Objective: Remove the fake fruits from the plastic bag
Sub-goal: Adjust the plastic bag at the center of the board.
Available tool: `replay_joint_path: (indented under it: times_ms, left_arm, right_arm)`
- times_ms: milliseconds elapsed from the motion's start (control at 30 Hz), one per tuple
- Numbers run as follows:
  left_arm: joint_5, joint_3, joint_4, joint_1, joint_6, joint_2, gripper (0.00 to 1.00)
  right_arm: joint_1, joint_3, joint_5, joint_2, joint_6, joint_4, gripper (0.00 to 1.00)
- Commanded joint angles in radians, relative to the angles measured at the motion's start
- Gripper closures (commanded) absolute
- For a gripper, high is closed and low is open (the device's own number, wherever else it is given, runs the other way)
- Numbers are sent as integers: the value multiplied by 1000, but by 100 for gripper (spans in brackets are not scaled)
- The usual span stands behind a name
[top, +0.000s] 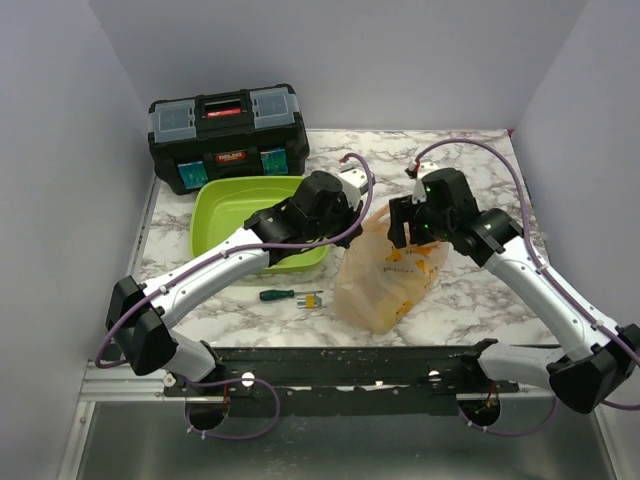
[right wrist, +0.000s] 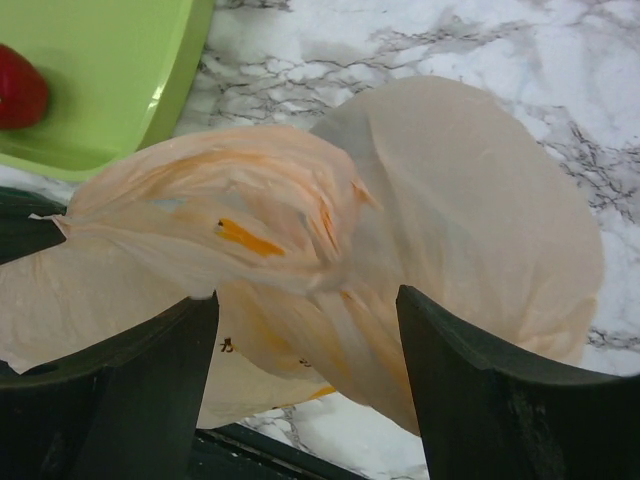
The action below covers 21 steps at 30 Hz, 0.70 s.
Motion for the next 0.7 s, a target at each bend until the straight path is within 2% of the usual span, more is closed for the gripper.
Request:
replay_joint_path:
  times_ms: [0, 100, 233, 267, 533, 633, 667]
  left_arm:
    - [16, 7, 10, -2, -5, 9, 100]
    - [16, 3, 10, -2, -2, 5, 100]
    - [-1, 7, 6, -2, 0, 0, 100]
    - [2, 8, 6, -2, 0, -2, 100]
    - [-4, 8, 4, -2, -7, -11, 100]
    - [-20, -2, 7, 0, -7, -20, 100]
    - [-26, 0, 5, -1, -7, -24, 100]
  right_arm:
    - [42, 28, 4, 65, -32, 11, 25]
    - [63, 27, 67, 99, -47, 39, 24]
    - [68, 12, 237, 131, -49, 58, 24]
    - [70, 4, 287, 127, -35, 75, 26]
    - [70, -119, 448, -58, 106, 220, 73]
    - [69, -148, 519, -142, 180, 236, 96]
    - [68, -155, 551, -166, 213, 234, 99]
